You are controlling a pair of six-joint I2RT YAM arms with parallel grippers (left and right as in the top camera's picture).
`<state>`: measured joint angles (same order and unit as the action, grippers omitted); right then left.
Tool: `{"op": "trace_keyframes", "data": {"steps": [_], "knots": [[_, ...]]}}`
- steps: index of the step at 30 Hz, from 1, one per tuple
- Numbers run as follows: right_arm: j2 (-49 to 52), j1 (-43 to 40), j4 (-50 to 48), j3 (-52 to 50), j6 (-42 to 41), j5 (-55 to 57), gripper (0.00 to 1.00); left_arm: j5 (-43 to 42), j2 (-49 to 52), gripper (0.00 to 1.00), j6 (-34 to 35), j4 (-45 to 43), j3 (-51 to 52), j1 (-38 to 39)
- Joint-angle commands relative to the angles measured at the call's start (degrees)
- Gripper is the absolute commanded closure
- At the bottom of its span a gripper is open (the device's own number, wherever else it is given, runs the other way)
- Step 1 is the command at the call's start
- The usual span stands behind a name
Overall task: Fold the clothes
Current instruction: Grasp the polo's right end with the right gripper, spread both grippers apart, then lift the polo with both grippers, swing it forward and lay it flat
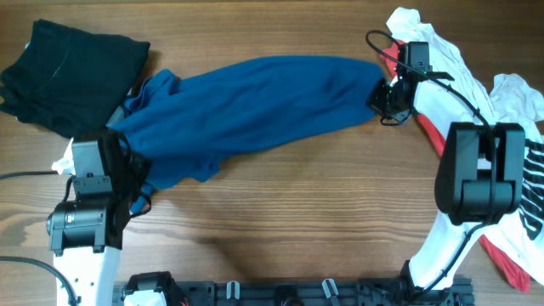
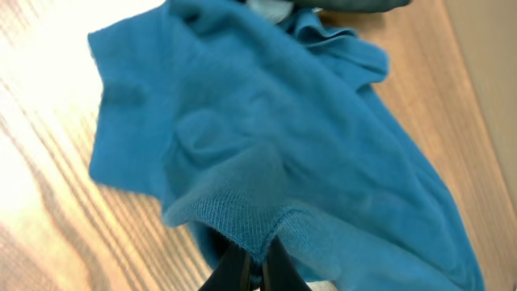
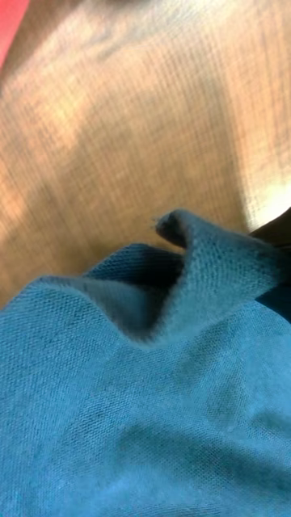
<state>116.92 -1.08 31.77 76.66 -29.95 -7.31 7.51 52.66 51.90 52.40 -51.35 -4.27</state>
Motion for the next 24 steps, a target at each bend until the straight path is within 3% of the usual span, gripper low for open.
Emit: {"op": "trace_keyframes", "data": {"steps": [1,10,15,19,24], "knots": [[-9.86,-0.50,2.62,-0.37,1.77,2.86,0.96,-1.55,0.00,0.96,-8.15,-2.32,-2.71,-0.50],[-38.47,-3.91,10.25,1.42,4.70,3.02,0.96,-1.68,1.42,0.96,-18.25,-1.68,-20.94,-0.55],[-51.91,-5.27,15.02,4.04,6.80,4.09,0.96,-3.21,4.37,0.96,-20.35,2.84,-33.86,-1.53],[-58.12,-5.27,22.05,9.75,9.27,6.54,0.96,-9.44,7.78,0.96,-23.23,8.90,-45.13,-3.02],[-59.78,-5.27,30.08,18.82,10.82,9.27,0.96,-10.99,10.86,0.96,-23.23,19.37,-56.06,-3.37]]}}
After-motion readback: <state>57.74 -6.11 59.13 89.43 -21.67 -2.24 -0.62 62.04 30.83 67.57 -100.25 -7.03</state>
